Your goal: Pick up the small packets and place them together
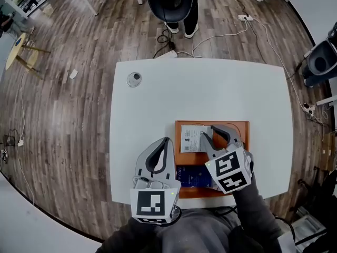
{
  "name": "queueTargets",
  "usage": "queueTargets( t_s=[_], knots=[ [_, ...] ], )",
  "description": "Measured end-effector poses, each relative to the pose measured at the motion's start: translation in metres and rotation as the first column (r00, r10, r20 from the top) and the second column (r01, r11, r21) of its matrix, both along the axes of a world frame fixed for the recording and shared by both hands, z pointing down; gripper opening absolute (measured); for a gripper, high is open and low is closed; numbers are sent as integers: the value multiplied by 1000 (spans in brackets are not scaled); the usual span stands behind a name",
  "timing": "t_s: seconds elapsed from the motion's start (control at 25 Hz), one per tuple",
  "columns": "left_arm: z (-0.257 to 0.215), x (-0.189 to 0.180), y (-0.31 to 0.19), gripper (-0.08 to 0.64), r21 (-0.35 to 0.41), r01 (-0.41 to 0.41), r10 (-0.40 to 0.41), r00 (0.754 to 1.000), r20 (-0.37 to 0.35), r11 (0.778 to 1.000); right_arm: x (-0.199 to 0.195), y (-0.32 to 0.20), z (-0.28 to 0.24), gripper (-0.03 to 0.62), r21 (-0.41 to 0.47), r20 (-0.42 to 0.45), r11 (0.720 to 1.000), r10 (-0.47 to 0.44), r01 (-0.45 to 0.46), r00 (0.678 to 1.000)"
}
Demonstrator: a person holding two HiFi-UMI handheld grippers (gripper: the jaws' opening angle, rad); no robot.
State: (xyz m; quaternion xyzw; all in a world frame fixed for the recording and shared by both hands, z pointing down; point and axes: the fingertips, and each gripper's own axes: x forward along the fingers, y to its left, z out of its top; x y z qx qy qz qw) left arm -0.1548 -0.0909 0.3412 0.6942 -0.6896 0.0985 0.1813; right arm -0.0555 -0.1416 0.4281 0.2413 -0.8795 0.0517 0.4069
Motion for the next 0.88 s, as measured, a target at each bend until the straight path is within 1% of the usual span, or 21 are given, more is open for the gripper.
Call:
queueTargets(
  t_s=[0.24, 0.44, 0.6, 0.88],
  knots=[
    [-3, -2, 4, -3, 3, 0, 0, 1000, -2, 1000, 0, -6, -20, 101, 62, 37, 997, 31, -34, 999],
    [-12, 4, 10, -3, 39, -26, 26, 1000, 3, 999, 7, 1, -37, 101, 116, 45, 992, 49, -54, 998],
    [-17, 15, 15, -3, 55, -65, 65, 998, 0, 996, 19, 15, -41, 101, 123, 44, 989, 75, -80, 996],
    [-17, 37, 35, -3, 56, -151, 152, 988, -2, 987, 38, 53, -36, 101, 107, 44, 985, 128, -132, 991]
  ],
)
